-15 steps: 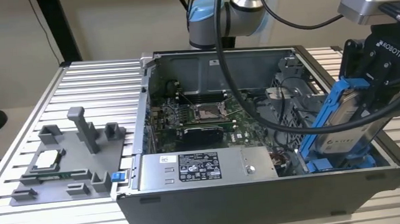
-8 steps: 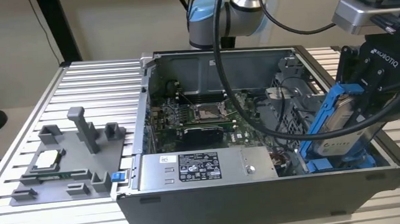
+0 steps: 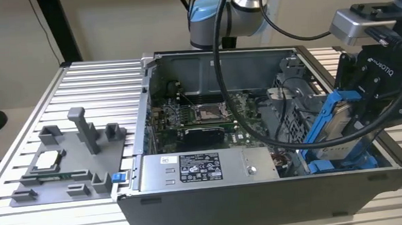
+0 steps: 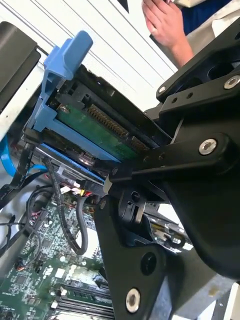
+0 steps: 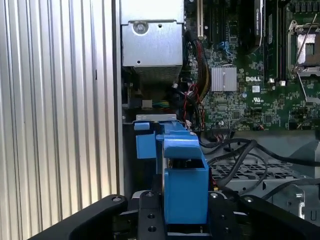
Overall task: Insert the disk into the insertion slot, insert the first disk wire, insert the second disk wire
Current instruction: 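Insert the disk into the insertion slot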
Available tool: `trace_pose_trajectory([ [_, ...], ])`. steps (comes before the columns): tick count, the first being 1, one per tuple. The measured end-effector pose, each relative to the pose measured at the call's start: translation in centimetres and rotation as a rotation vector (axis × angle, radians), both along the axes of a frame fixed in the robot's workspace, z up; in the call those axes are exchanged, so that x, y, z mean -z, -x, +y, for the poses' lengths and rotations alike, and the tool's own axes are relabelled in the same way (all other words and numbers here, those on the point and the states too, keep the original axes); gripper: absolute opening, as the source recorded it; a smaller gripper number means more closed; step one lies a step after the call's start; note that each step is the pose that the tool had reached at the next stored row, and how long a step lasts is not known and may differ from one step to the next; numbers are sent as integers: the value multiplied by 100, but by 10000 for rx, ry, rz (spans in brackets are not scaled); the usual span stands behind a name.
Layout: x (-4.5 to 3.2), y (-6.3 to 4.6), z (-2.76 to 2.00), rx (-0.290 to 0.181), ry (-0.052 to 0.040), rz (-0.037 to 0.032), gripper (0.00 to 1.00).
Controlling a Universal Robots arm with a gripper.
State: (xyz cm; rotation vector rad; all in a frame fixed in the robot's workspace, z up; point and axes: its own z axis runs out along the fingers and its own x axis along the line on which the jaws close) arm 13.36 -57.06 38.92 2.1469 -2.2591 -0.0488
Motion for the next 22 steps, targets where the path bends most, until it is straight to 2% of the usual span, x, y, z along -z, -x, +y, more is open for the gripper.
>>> trace_pose_trajectory([
  [1, -3, 0, -1, 5, 1, 0, 100],
  [3, -39, 1, -3, 9, -6, 20, 100],
  [7, -205, 0, -3, 11, -5, 36, 100],
  [9, -229, 2, 1, 9, -9, 35, 100],
  [10, -229, 11, 9, 9, -11, 5, 100],
  [12, -220, 49, 26, 9, -19, -119, 100],
  [14, -199, 103, 50, 9, -21, -212, 100],
  [16, -163, 157, 83, 10, -20, -244, 100],
  [19, -110, 174, 117, -93, -21, -299, 100],
  [22, -69, 174, 128, -355, -27, -400, 100],
])
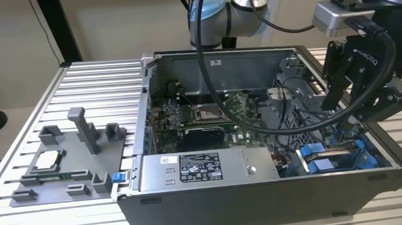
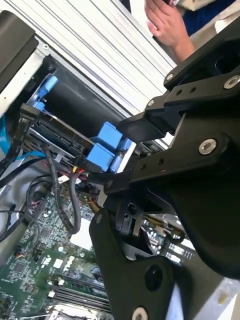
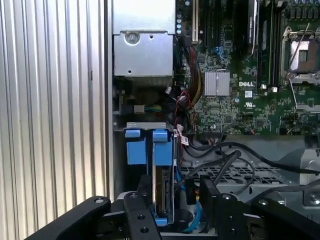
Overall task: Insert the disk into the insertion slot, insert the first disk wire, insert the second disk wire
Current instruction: 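Insert the disk into the insertion slot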
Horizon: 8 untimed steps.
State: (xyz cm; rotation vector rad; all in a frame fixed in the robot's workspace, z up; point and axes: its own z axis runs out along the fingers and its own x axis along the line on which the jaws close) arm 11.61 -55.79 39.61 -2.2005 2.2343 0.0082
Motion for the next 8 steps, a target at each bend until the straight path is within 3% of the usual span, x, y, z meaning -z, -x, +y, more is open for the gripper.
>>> trace_pose_trajectory([
  [3, 30, -1, 3, -210, 2, -133, 100],
  [5, 52, -1, 3, -262, -20, -163, 100],
  [7, 68, 0, 2, -269, -119, -172, 100],
  [8, 75, 0, 4, -270, -232, -174, 100],
])
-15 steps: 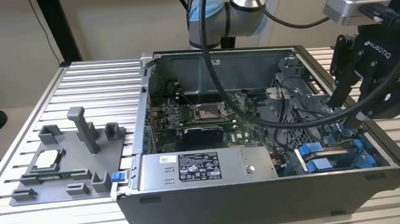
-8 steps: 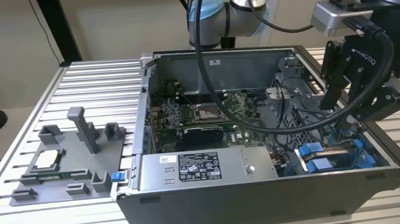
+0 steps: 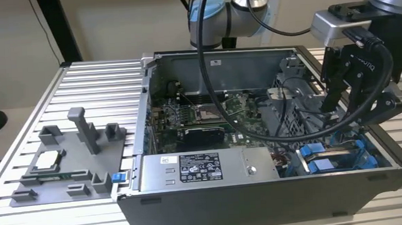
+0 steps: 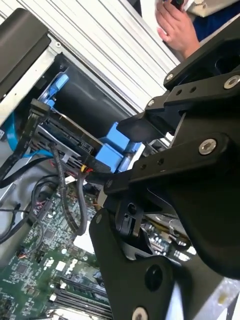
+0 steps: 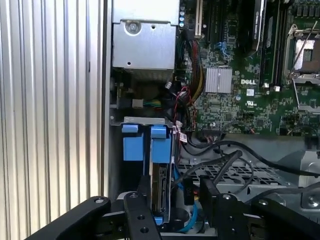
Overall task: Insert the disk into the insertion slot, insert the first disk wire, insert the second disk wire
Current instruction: 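Insert the disk into the insertion slot, then insert the first disk wire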
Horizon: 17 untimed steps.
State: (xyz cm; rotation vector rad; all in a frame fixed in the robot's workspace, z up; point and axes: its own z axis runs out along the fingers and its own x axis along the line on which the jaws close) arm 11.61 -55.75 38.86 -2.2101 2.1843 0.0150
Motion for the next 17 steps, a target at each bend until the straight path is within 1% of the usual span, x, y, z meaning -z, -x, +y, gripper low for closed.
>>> trace_pose_trajectory([
  [1, 6, 0, 1, -5, -108, 0, 100],
  [2, 13, 0, 0, -13, -189, -1, 100],
  [3, 24, 0, 1, -24, -228, -10, 100],
  [4, 33, 0, 1, -34, -250, -42, 100],
  [6, 38, 0, 1, -43, -275, -174, 100],
  [7, 40, 0, 1, -45, -291, -271, 100],
  [8, 43, 2, 1, -46, -319, -351, 100],
  [9, 45, 7, 1, -45, -340, -374, 100],
  [12, 48, 56, -3, -32, -359, -394, 100],
  [13, 49, 67, -3, -32, -394, -413, 100],
  [15, 51, 68, -2, -35, -495, -426, 100],
  [17, 53, 68, -2, -74, -533, -428, 100],
])
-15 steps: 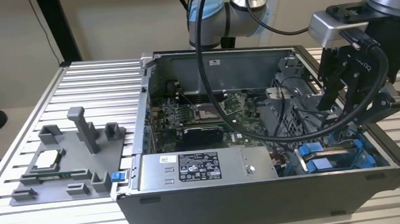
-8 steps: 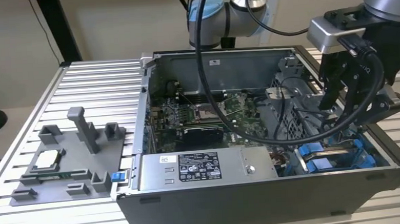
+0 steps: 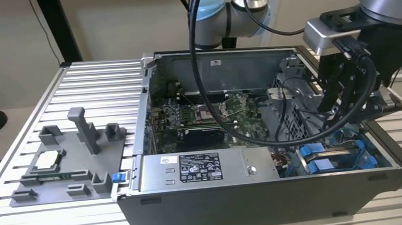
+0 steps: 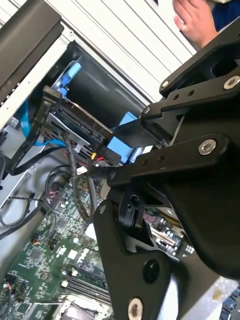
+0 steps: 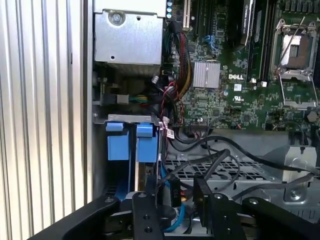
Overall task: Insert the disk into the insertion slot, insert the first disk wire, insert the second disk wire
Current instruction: 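Insert the first disk wire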
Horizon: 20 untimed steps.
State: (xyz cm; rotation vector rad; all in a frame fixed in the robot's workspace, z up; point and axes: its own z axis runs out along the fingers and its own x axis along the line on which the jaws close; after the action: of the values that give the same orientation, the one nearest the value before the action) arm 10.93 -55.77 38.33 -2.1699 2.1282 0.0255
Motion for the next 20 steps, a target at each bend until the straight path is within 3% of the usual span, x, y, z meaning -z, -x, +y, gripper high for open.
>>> trace_pose_trajectory([
  [10, 27, -20, -34, -94, -53, -25, 100],
  [11, 28, -20, -36, -97, -62, -26, 0],
  [16, 43, -21, -37, -116, -159, -35, 0],
  [20, 50, -21, -37, -120, -308, -56, 0],
])
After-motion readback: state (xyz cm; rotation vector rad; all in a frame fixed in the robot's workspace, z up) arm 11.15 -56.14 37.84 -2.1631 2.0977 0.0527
